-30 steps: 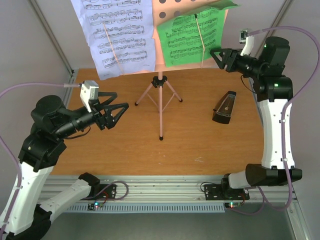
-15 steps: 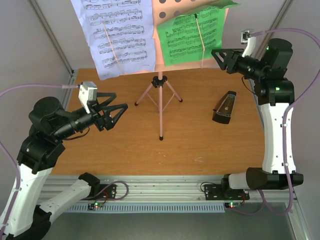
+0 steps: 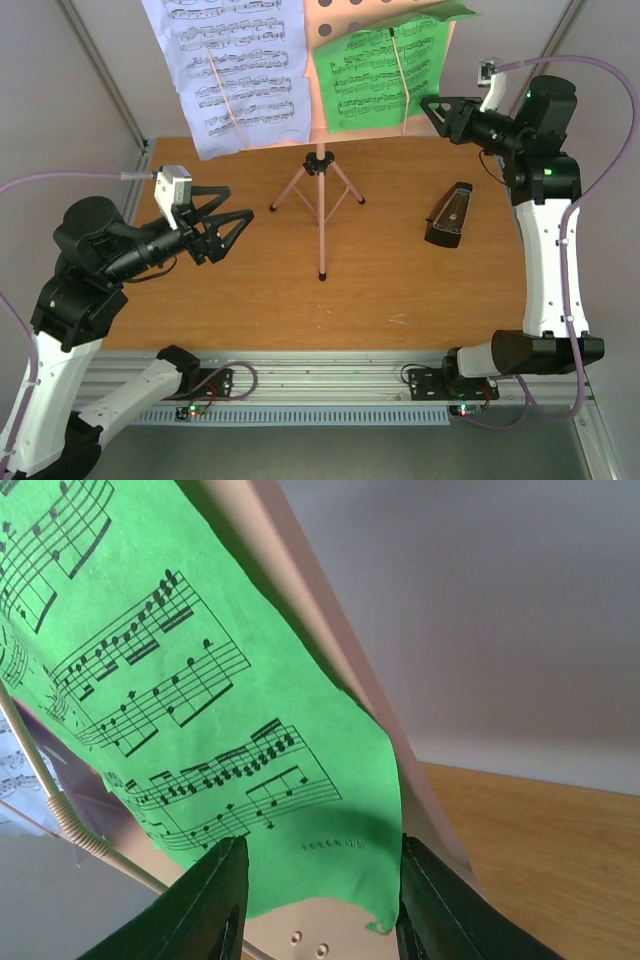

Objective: Pack up the instrument practice props

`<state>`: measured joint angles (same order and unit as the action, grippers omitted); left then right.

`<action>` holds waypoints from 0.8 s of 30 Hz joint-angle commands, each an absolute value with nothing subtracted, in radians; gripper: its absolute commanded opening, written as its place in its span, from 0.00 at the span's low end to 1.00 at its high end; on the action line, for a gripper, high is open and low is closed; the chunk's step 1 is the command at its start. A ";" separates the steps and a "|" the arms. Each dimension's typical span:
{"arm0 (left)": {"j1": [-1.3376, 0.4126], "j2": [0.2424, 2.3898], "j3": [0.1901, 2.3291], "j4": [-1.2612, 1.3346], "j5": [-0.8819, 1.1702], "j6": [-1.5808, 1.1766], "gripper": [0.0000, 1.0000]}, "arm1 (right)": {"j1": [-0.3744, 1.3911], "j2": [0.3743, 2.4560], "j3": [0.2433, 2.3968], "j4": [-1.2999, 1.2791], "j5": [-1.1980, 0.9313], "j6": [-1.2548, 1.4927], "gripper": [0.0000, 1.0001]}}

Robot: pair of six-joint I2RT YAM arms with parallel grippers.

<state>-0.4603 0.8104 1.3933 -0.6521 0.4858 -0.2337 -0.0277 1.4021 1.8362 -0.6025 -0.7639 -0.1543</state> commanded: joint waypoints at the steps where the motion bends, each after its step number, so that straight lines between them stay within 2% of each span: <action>1: -0.463 0.798 1.400 -0.643 0.487 -0.220 0.78 | -0.035 1.417 1.820 -0.527 -0.829 -0.102 0.41; 11: -0.463 0.793 1.400 -0.645 0.486 -0.217 0.78 | -0.064 1.430 1.780 -0.458 -0.876 -0.048 0.40; 24: -0.463 0.793 1.396 -0.644 0.483 -0.213 0.78 | -0.069 1.406 1.720 -0.309 -0.992 -0.002 0.32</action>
